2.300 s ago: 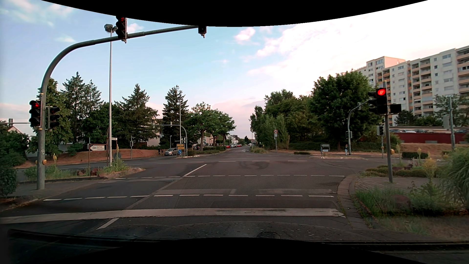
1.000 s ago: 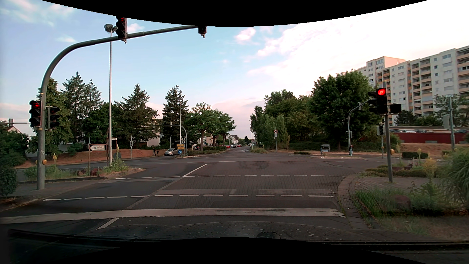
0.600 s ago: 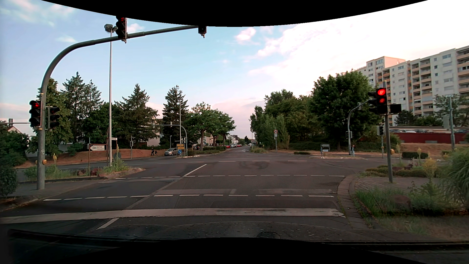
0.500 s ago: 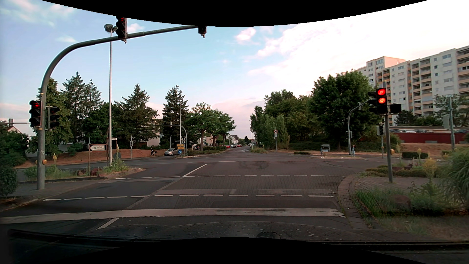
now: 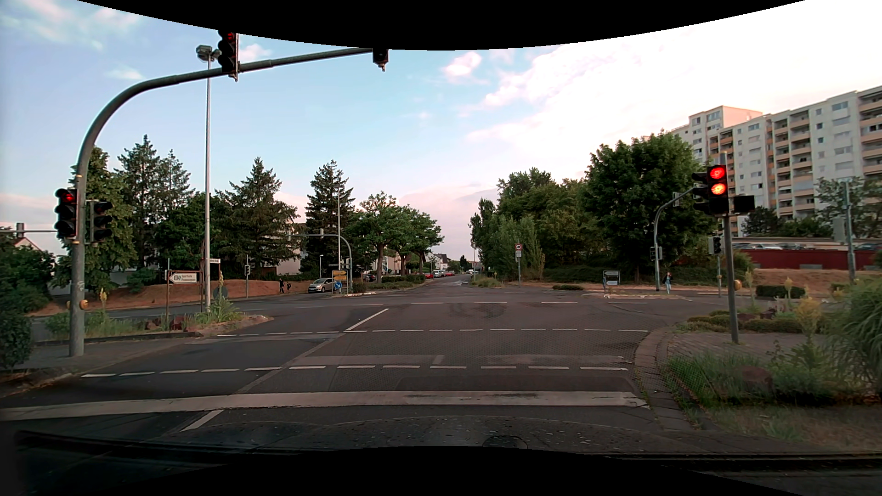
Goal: Follow the waypoints while adhering to traffic rules and regulations
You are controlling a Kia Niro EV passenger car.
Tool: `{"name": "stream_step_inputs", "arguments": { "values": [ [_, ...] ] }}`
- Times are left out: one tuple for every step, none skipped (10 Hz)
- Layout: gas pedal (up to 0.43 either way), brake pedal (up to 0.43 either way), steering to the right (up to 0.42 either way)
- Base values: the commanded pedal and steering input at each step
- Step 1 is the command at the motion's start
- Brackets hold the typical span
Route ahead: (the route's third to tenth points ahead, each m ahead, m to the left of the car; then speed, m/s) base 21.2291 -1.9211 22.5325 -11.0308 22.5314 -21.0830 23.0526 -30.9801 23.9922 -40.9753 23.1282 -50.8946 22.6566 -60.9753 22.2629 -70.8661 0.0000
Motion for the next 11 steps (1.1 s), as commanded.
{"name": "stream_step_inputs", "arguments": {
  "values": [
    [0.000, 0.073, 0.044],
    [0.000, 0.000, 0.044],
    [0.000, 0.000, 0.044],
    [0.000, 0.000, 0.044],
    [0.000, 0.000, 0.044],
    [0.000, 0.000, 0.044],
    [0.000, 0.000, 0.044],
    [0.000, 0.000, 0.044],
    [0.047, 0.000, 0.044],
    [0.067, 0.000, 0.044],
    [0.098, 0.000, 0.044]
  ]
}}
